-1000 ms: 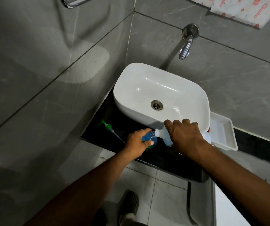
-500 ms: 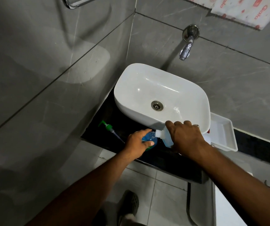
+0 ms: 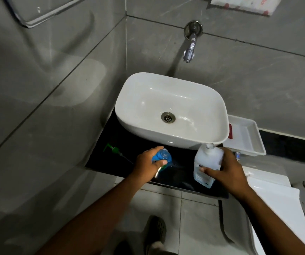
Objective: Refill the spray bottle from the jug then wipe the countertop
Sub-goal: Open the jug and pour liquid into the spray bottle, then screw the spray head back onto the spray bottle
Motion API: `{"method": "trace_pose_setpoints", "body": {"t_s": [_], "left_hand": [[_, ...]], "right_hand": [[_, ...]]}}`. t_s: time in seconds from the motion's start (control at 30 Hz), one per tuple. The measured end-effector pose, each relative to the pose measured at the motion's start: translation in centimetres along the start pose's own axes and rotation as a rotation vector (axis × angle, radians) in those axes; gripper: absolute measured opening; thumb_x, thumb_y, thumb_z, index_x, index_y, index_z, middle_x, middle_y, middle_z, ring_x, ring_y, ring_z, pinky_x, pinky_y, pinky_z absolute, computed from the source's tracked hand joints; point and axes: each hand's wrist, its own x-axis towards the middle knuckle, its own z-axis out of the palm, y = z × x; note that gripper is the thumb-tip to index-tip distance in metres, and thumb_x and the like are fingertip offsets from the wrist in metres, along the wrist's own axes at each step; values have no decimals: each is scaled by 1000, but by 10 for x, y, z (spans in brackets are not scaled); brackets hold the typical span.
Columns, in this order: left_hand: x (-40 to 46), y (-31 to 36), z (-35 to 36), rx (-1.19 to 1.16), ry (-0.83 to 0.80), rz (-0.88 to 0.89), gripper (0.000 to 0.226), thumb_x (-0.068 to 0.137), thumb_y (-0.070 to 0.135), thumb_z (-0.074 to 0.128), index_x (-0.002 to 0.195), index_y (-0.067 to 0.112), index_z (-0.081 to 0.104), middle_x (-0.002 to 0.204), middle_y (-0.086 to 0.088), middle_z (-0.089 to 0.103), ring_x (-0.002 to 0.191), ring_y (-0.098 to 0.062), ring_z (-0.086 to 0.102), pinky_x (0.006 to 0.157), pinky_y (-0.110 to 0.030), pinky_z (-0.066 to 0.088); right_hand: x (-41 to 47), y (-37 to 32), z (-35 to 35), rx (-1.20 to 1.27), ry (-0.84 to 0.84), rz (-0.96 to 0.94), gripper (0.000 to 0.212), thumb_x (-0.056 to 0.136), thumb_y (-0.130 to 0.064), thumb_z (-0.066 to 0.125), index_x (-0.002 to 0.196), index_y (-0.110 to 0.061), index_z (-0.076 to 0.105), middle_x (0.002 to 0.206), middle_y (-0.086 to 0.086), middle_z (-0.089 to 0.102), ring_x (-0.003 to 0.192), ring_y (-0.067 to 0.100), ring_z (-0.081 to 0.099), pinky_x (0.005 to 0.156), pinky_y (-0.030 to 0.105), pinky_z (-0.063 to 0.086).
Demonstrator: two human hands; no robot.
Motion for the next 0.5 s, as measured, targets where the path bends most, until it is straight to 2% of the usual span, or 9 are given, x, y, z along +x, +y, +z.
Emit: {"method": "trace_pose_setpoints", "body": {"t_s": [0.1, 0.17, 0.27, 0.37, 0.43, 0.5], "left_hand": [[4, -2, 1, 65, -13, 12, 51, 85, 15, 67, 133, 18, 51, 122, -3, 58, 111, -18, 57, 94, -31, 51], [4, -4, 0, 94, -25, 27, 49, 86, 18, 66, 132, 21, 50, 116, 4, 55, 107, -13, 55, 88, -24, 51], [6, -8, 0, 77, -54, 29, 48, 86, 19, 64, 132, 24, 50, 115, 9, 52, 105, -9, 54, 79, -13, 46], [8, -13, 1, 55, -58, 14, 48, 86, 19, 65, 132, 25, 50, 116, 8, 54, 105, -9, 56, 75, -8, 44], [9, -17, 2, 51, -62, 3, 51, 85, 21, 66, 133, 25, 49, 122, 5, 55, 109, -11, 56, 74, -6, 43], [8, -20, 2, 60, -64, 6, 60, 84, 25, 68, 138, 27, 43, 129, 8, 50, 115, -6, 50, 78, -3, 39]], "right_hand": [[-12, 17, 4, 169, 85, 57, 71, 55, -41, 89, 110, -54, 44, 110, -26, 60, 102, -1, 61, 70, 14, 52], [-17, 26, 10, 257, 109, 79, 75, 54, -43, 88, 117, -49, 47, 112, -32, 58, 106, -7, 58, 71, 11, 53], [-16, 36, 14, 355, 91, 111, 83, 55, -41, 89, 125, -37, 47, 121, -17, 60, 114, 7, 59, 85, 28, 57], [-17, 31, 13, 362, 52, 119, 97, 58, -33, 89, 139, -30, 36, 133, -5, 54, 123, 17, 54, 98, 47, 51], [-22, 18, 11, 306, 107, 114, 111, 57, -37, 90, 145, -30, 24, 144, -3, 45, 131, 18, 46, 104, 50, 46], [-27, -3, 7, 189, 243, 82, 118, 55, -50, 86, 148, -35, 14, 155, -6, 27, 142, 15, 30, 112, 48, 36]]}}
